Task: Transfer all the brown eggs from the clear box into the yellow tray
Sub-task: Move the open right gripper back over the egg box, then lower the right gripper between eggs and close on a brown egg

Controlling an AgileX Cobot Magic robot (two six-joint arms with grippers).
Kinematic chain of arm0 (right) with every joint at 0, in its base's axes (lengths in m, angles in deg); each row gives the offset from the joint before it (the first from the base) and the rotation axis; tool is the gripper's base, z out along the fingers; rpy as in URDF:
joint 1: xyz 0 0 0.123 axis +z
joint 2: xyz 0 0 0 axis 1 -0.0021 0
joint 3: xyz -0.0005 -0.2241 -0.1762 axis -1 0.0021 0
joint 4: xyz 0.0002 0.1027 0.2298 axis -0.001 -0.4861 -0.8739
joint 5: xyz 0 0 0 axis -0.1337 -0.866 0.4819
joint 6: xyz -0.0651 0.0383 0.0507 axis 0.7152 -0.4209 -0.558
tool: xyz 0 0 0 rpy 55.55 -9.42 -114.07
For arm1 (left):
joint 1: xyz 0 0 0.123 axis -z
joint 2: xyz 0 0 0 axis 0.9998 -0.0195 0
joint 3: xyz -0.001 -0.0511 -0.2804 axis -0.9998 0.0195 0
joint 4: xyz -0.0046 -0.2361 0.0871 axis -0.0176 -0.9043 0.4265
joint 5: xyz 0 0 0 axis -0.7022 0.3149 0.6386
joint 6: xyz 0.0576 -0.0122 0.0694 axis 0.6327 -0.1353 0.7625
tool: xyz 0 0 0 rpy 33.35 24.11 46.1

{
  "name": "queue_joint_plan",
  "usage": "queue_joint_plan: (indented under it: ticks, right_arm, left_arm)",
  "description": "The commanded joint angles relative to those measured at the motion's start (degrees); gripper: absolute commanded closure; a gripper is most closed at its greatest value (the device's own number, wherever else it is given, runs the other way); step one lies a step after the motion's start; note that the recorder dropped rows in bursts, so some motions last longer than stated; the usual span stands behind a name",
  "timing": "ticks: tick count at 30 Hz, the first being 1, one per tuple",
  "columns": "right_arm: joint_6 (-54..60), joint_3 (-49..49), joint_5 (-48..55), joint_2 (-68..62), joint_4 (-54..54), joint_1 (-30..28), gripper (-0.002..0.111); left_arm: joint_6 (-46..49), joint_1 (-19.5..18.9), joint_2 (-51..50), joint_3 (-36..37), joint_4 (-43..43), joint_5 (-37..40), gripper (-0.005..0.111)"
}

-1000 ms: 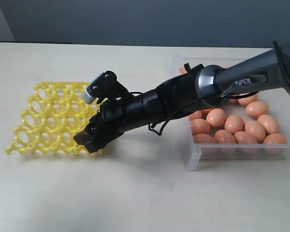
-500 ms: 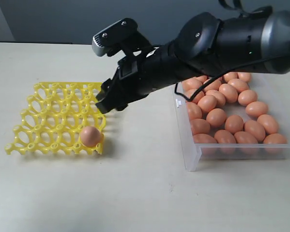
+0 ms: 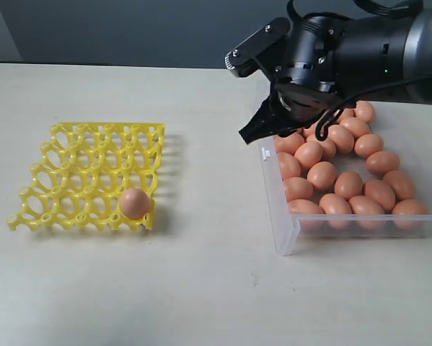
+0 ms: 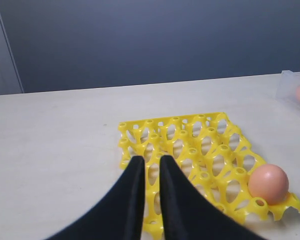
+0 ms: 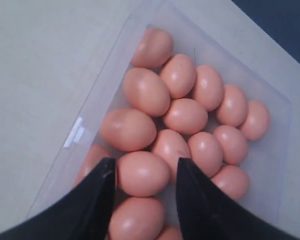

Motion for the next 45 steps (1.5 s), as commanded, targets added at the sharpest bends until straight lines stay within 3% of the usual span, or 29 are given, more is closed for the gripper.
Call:
queue_joint_plan:
  ticks: [1,8,12,18,28,35,45]
  right_arm:
    - [-2.65,-0.3,-0.28,0.13,0.53,-4.31,0.069]
    - [-0.2,-0.3,-10.12,-3.37,-9.15,-13.57,0.069]
    - [5.23,-0.3,-10.61,-7.83,-14.43,-16.03,0.069]
    - [11.15,-0.3,-7.59,-11.39,-22.7,-16.17,0.05]
    - [11.44,-0.3,-2.74,-11.49,-25.08,-16.17,0.054]
    - [15.3,-0.3,-10.57,-11.49,-24.15,-16.17,0.054]
    - [15.99,-0.3,-13.09,-13.72,-24.31,-16.17,0.057]
  left_arm:
    - [-0.05,0.1,-0.24,0.29,0.1,-0.36,0.094]
    - [-0.05,0.1,-0.24,0.29,0.1,-0.36,0.094]
    - [-0.05,0.1,-0.24,0.29,0.1,-0.36,0.094]
    - [-0.05,0.1,-0.24,0.29,0.1,-0.36,0.094]
    - [-0.05,0.1,-0.24,0.29,0.1,-0.36,0.094]
    - [-0.05,0.1,-0.24,0.29,0.1,-0.36,0.094]
    - [-0.05,0.1,-0.24,0.29,0.1,-0.36,0.094]
